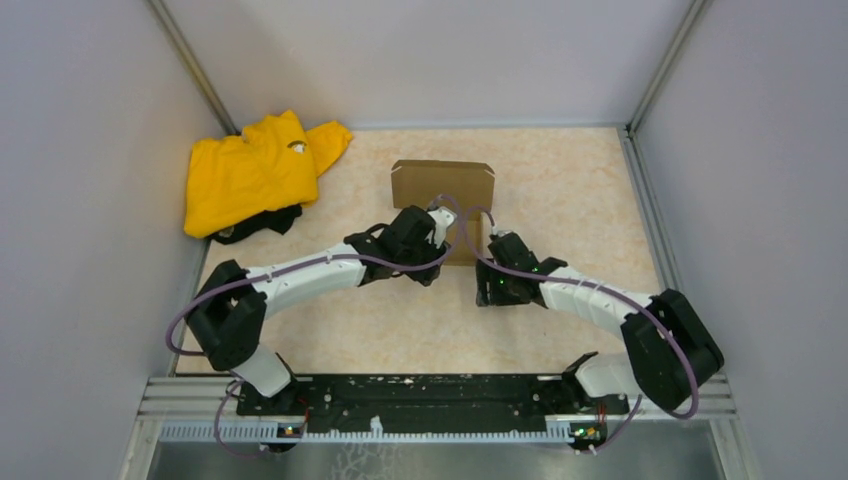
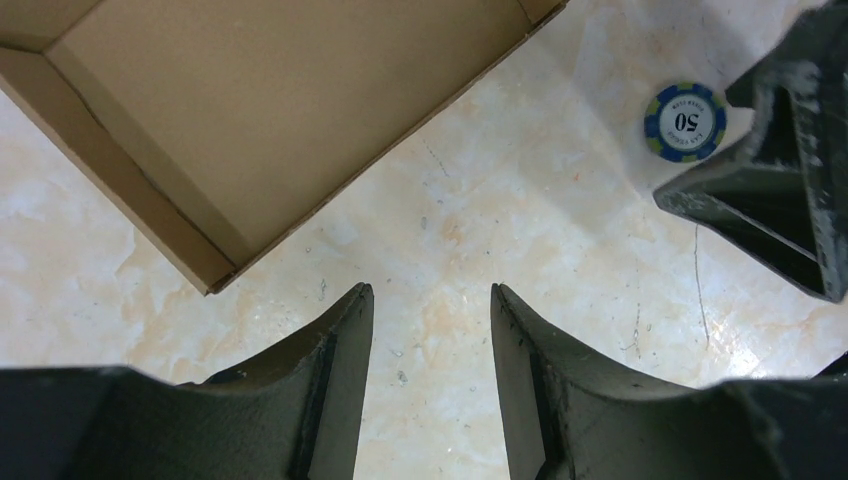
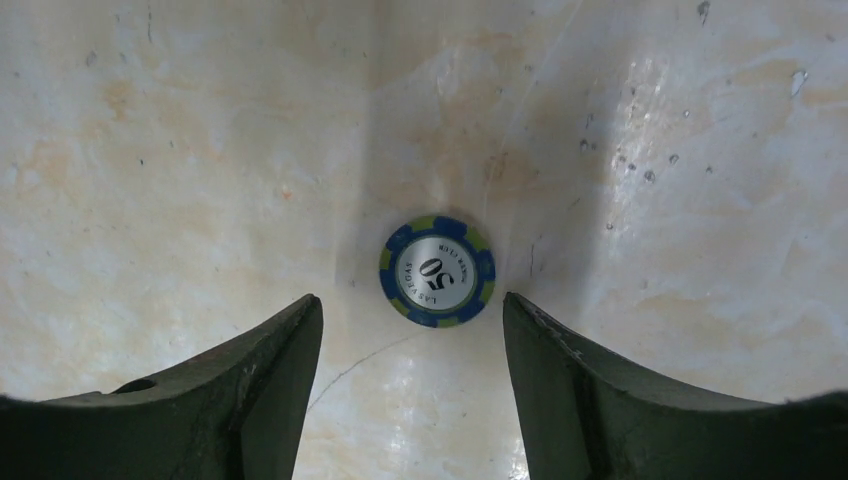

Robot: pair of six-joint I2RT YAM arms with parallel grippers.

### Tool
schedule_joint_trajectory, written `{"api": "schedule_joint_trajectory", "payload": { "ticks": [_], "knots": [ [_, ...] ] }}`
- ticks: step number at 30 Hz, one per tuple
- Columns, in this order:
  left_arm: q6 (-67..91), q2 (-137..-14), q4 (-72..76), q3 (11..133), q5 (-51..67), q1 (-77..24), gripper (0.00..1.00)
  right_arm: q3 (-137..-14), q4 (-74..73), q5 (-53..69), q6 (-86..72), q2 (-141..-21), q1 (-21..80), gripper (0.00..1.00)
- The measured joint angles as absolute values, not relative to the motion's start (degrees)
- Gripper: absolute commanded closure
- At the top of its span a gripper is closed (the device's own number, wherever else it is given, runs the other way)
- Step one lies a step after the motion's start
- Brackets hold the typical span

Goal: Fold the paper box

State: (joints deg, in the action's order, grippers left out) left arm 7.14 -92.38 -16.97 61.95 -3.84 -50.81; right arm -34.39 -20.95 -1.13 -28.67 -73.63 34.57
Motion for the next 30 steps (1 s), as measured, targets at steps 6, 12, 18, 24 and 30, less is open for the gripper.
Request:
{"api": "schedule_joint_trajectory", "payload": {
  "ticks": [6, 12, 18, 24, 30],
  "knots": [
    [7.49, -90.15, -16.32, 59.31, -4.16, -50.81, 0.47, -37.58, -19.79, -5.91, -28.67, -78.19, 35.90, 0.40],
    [7.70, -88.38, -15.94, 58.00, -4.49, -50.81, 0.47, -37.93, -19.94, -9.21, -28.60, -78.94, 36.71, 0.41],
    [7.88, -87.59, -15.42, 57.28, -4.71, -50.74, 0.46, -37.10, -22.57, -10.68, -28.73, -77.30, 38.09, 0.44],
    [7.88, -87.29, -15.42, 57.14, -4.93, -50.37, 0.45, -36.38, -23.49, -11.79, -29.10, -76.55, 38.70, 0.44],
    [7.88, -86.63, -15.38, 56.51, -4.91, -49.84, 0.46, -36.95, -23.53, -13.67, -29.19, -77.69, 39.97, 0.44]
  ]
}}
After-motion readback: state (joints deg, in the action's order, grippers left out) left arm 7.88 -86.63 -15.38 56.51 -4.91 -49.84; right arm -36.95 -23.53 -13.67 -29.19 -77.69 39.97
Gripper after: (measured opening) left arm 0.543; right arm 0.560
